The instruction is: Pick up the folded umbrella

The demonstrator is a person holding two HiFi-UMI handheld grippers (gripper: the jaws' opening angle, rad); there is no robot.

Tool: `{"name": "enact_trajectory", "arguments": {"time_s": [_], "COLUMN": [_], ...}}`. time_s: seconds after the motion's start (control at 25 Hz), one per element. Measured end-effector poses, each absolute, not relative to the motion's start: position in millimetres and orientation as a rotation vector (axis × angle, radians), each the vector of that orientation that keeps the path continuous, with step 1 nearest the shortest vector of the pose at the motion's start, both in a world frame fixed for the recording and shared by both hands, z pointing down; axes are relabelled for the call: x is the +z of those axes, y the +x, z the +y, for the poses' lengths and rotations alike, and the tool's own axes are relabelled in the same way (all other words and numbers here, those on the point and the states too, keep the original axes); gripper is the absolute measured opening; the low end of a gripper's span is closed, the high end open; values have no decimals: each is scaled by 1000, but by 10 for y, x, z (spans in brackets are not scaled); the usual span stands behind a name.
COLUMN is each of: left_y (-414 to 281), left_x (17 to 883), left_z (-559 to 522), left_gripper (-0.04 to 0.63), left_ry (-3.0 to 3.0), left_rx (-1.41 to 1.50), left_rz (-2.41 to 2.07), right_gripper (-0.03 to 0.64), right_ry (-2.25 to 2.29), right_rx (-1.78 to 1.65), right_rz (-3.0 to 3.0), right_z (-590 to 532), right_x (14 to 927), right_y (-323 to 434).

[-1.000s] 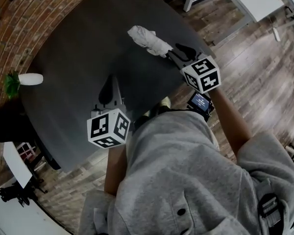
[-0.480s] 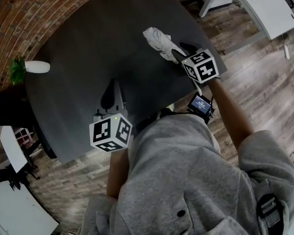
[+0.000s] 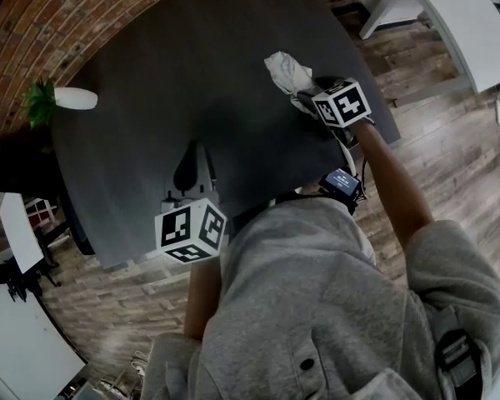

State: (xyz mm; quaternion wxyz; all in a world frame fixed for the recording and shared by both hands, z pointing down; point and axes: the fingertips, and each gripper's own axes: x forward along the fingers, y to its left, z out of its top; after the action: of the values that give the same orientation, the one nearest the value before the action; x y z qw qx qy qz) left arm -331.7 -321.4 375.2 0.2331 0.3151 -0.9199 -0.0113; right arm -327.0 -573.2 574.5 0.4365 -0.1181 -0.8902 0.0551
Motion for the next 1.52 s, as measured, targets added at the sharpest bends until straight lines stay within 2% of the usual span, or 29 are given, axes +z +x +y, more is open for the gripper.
{"name": "enact_trajectory", "arguments": {"time_s": [0.2, 0.92, 1.52], "left_y": [-3359, -3357, -3291], "left_x": [3778, 3800, 3751], "left_z": [-3114, -3035, -3090], "left_gripper": [15, 15, 15], "left_ry": [831, 837, 917], "left_rx": [-37, -77, -101], "left_rz": [-2532, -2535, -2541], "right_gripper": [268, 275, 275], "right_ry": [-317, -154, -162], "right_rx": [158, -87, 11], "right_rz": [-2123, -1933, -2082], "right_z": [-5670, -5673, -5659], "right_x": [5925, 6144, 5898], "right_y": [-3297, -3346, -3177]}}
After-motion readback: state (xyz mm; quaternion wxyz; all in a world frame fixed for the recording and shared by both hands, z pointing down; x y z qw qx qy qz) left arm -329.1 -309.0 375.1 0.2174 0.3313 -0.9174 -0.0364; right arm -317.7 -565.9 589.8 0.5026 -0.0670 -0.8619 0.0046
